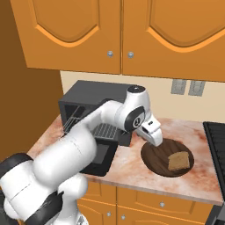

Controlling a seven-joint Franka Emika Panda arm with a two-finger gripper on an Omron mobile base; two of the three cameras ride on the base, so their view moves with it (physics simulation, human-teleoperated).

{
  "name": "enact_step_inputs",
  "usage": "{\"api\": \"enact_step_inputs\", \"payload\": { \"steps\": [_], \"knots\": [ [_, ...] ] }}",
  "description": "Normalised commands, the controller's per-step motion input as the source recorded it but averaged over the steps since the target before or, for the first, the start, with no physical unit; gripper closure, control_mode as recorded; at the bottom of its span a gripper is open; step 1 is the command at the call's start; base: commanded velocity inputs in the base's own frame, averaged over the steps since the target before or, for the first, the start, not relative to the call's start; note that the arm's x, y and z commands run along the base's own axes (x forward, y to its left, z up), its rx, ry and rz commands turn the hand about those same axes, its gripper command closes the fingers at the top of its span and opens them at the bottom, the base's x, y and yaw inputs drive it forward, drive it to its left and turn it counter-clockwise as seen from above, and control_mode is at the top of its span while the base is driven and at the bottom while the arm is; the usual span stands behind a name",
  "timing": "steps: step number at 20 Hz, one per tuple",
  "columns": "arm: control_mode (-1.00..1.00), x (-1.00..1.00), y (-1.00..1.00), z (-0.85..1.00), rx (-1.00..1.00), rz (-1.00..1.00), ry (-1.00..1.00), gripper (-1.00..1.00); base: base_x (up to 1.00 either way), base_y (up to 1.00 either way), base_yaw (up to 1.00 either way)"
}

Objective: Pick up the heated bread from the toaster oven and place it in the bowl. Then move the bread bowl to the dining counter.

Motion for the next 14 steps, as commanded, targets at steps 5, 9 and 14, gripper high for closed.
{"api": "enact_step_inputs", "payload": {
  "steps": [5,9,14],
  "knots": [
    [-1.00,0.05,-0.31,-0.53,0.00,-0.03,0.05,1.00,0.00,0.00,0.00],
    [-1.00,0.01,-0.36,-0.71,0.00,-0.04,0.11,1.00,0.00,0.00,0.00],
    [-1.00,0.19,-0.43,-0.51,0.00,-0.01,0.02,1.00,0.00,0.00,0.00]
  ]
}}
